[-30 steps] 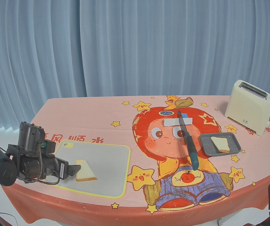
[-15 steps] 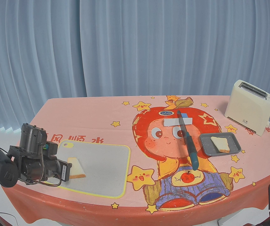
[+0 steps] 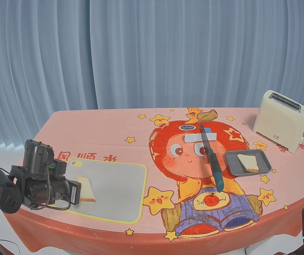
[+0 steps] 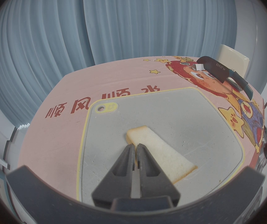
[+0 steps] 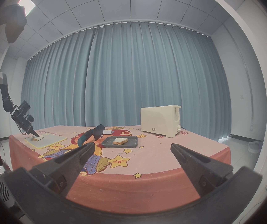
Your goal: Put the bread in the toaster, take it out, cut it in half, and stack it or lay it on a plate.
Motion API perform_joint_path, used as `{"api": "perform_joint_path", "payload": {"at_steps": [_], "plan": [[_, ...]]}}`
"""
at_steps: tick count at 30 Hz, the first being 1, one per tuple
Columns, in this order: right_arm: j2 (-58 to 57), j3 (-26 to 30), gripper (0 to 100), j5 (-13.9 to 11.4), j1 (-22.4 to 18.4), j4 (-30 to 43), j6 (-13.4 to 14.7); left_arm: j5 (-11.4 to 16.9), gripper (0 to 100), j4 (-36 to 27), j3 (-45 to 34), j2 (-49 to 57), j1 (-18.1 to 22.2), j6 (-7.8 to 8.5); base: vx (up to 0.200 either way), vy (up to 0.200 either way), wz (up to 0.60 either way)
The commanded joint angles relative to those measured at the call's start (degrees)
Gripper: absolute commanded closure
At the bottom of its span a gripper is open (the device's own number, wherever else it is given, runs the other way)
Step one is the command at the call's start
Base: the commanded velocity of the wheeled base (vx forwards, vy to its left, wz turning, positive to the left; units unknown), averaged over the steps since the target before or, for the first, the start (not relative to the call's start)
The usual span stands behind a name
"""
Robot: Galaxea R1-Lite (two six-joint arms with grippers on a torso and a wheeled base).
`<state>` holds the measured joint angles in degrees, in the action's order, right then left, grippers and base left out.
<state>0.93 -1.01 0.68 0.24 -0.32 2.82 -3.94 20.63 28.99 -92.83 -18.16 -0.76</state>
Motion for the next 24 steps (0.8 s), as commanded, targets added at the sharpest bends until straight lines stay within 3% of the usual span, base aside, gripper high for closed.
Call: {"api": "perform_joint_path", "payload": {"at_steps": [1, 14, 24], "plan": [[-0.93, 1.01, 0, 0.02, 0.02, -0.03, 0.0, -0.02, 100, 0.12, 0.19, 0.72, 0.06, -0.04, 0.0, 0.0, 0.0], [-0.93, 1.01, 0, 0.02, 0.02, -0.03, 0.0, -1.51, 100, 4.42, 0.37, 7.14, 0.06, -0.12, 0.0, 0.0, 0.0], [-0.93, 1.01, 0, 0.02, 0.02, -0.03, 0.0, -1.42, 100, 3.9, -1.04, 22.61, 0.15, -0.21, 0.0, 0.0, 0.0]]}}
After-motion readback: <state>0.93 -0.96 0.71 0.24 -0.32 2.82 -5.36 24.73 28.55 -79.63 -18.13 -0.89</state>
